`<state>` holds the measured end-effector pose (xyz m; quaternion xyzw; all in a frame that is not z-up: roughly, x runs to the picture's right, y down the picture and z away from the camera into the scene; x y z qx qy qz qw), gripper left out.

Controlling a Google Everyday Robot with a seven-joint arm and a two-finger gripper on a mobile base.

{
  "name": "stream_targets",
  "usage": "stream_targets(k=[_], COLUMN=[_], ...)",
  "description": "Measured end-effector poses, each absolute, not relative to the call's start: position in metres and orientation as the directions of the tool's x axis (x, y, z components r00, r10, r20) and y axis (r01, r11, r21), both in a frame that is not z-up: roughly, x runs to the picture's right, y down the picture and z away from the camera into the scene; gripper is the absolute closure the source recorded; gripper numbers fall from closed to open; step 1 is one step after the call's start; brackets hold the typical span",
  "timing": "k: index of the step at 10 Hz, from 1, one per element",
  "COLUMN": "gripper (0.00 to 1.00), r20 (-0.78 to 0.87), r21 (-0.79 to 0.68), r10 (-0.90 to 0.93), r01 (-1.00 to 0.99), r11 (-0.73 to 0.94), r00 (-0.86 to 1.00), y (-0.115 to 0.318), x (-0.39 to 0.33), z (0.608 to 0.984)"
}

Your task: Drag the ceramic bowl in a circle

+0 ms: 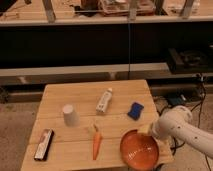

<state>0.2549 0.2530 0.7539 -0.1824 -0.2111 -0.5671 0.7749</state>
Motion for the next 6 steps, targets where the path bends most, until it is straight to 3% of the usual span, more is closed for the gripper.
stream_targets(k=[6], gripper=[0.20], r20=[0.582], r21=[0.054], r10=[-0.808], r01=[0.986], r11=[0.158], r00=[0.097], y=[0.2576], x=[0.2515], z=[0.7638])
